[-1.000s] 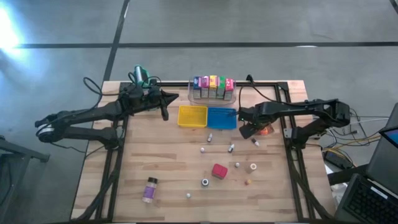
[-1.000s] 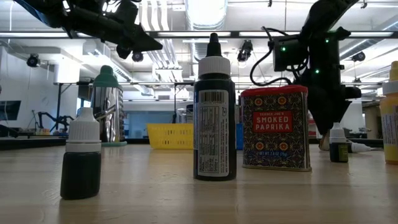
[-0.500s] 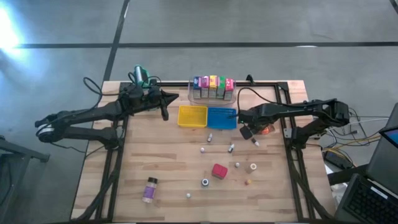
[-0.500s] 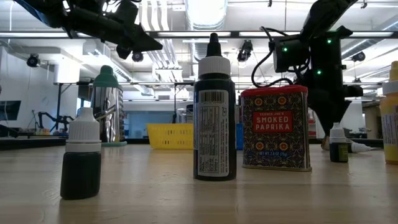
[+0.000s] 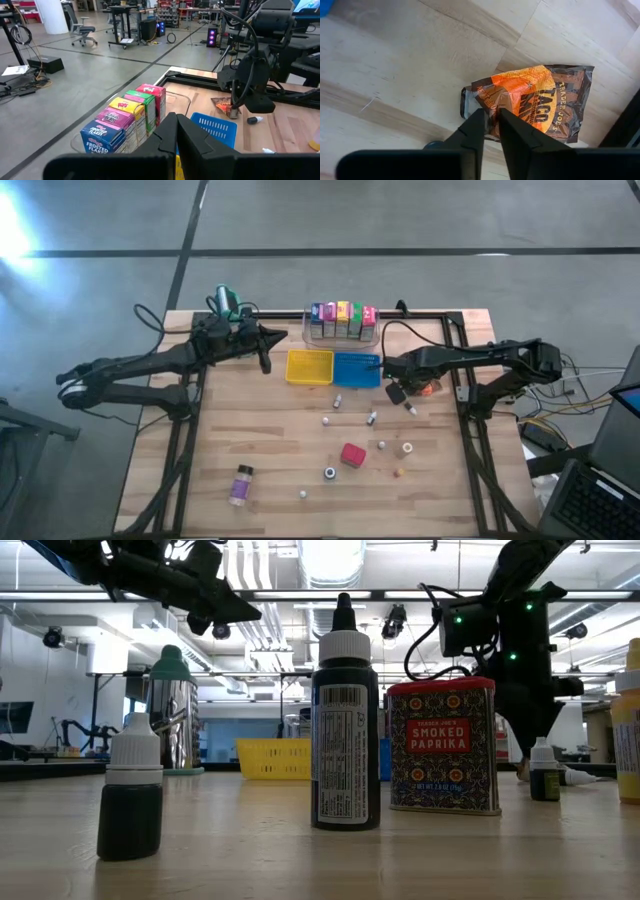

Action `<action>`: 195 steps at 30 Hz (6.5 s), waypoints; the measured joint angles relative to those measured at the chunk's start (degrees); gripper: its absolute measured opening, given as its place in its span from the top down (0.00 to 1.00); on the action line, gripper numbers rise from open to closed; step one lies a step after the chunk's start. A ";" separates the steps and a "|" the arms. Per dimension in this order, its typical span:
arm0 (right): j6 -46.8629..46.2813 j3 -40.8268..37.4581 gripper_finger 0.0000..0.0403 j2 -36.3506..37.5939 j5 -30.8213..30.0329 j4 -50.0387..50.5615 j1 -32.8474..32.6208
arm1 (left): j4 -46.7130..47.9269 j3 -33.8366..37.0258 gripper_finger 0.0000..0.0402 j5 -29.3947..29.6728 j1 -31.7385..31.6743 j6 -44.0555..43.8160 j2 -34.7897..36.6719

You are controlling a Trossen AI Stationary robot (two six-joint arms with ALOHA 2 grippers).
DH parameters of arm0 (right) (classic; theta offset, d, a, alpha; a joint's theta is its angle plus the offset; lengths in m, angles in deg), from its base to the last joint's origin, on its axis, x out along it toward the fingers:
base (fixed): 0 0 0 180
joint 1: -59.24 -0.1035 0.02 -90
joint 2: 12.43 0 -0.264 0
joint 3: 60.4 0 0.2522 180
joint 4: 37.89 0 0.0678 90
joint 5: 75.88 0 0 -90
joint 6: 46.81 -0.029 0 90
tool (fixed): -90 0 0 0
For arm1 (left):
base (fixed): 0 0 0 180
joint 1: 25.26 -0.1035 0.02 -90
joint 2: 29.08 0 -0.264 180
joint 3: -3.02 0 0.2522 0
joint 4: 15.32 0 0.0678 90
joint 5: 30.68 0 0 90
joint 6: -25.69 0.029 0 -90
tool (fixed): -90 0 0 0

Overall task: Pick & Place Kitchen Items
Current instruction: Put the orange seasoning pack into the yellow bin

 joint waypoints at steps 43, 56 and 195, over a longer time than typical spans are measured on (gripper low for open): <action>5.74 10.48 0.98 5.46 -13.66 15.18 -13.43 | 0.39 0.00 0.98 -0.02 0.02 -5.65 0.00; 15.20 27.07 0.98 6.65 -32.43 16.42 -37.27 | 0.62 -0.63 0.98 -1.53 0.00 -15.96 0.00; 32.85 59.43 0.57 -26.87 -43.97 25.74 -46.78 | 49.01 -47.82 0.99 -43.94 3.58 -18.08 -27.71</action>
